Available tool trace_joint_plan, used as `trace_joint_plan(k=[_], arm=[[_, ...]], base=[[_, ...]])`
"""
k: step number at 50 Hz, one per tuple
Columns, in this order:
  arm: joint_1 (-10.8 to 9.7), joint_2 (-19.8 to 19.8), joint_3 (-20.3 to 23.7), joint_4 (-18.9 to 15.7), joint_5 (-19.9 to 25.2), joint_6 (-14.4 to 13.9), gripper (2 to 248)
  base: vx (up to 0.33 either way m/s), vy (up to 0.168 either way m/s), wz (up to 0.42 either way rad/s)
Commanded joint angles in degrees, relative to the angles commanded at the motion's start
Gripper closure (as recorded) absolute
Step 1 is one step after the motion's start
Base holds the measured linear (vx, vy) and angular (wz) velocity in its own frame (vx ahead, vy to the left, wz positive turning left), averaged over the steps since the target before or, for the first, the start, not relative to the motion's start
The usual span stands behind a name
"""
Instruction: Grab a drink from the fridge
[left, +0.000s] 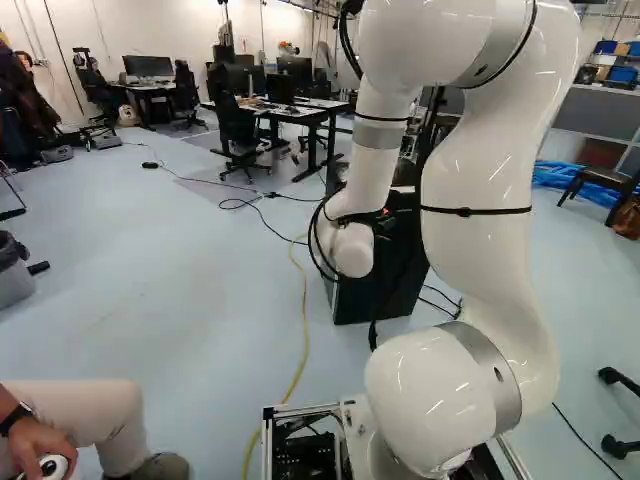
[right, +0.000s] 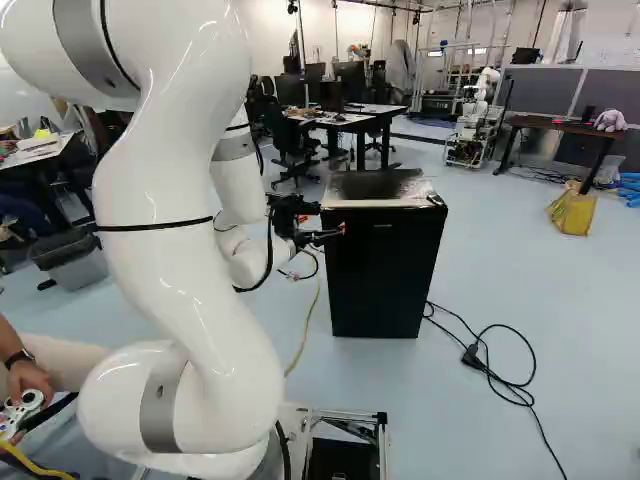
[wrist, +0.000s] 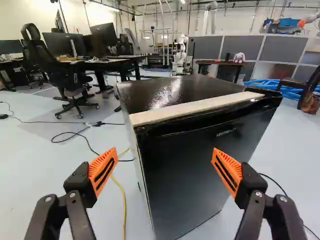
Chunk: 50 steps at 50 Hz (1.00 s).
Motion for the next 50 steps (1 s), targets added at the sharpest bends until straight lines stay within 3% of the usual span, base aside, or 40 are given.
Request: trace_joint_plan(k=[50], arm=[[1.26, -5.0, -7.0, 3.62, 0.03, 0.0, 3]], base=[[0.0, 0.0, 0.0]])
